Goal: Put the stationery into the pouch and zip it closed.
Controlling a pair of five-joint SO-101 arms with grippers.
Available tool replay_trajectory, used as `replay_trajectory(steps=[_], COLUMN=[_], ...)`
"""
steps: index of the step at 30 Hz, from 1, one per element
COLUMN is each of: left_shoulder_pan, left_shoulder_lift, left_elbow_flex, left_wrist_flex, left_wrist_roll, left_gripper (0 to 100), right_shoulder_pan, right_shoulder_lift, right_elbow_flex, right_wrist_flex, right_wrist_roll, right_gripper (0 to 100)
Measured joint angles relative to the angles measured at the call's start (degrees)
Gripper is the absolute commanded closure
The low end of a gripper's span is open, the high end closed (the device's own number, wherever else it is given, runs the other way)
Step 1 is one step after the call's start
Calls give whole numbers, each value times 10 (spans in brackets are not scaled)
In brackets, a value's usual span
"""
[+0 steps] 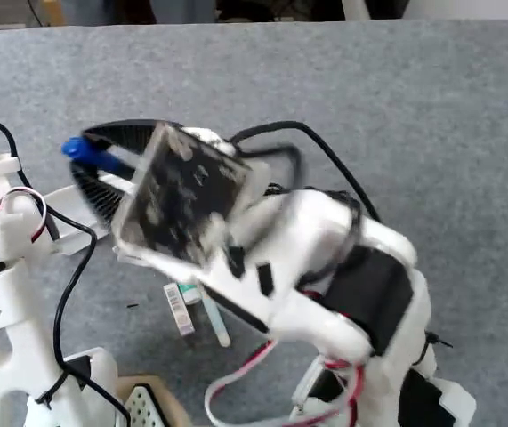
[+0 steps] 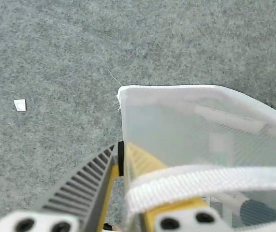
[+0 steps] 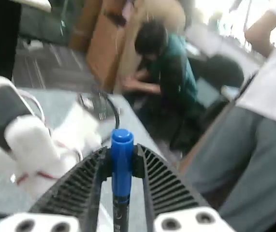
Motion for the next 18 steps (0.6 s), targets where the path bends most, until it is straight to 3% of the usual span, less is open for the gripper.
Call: replay_trajectory(steps=[7,12,18], left_shoulder_pan=[4,64,140], left_shoulder_lift=[0,-6,-26], left_elbow_flex=[8,8,-25], left_wrist_flex=[-4,-4,-3], left_wrist_roll=[-1,-8,-4], left_gripper=[971,971,971], right_shoulder_pan=[-28,-36,-36], right_shoulder_lift=[72,88,87], right_elbow_flex=[-126,-226,-278], right_wrist_flex=[-8,11,93], right_wrist_roll=[-5,-76,-91], right_gripper=[986,986,986])
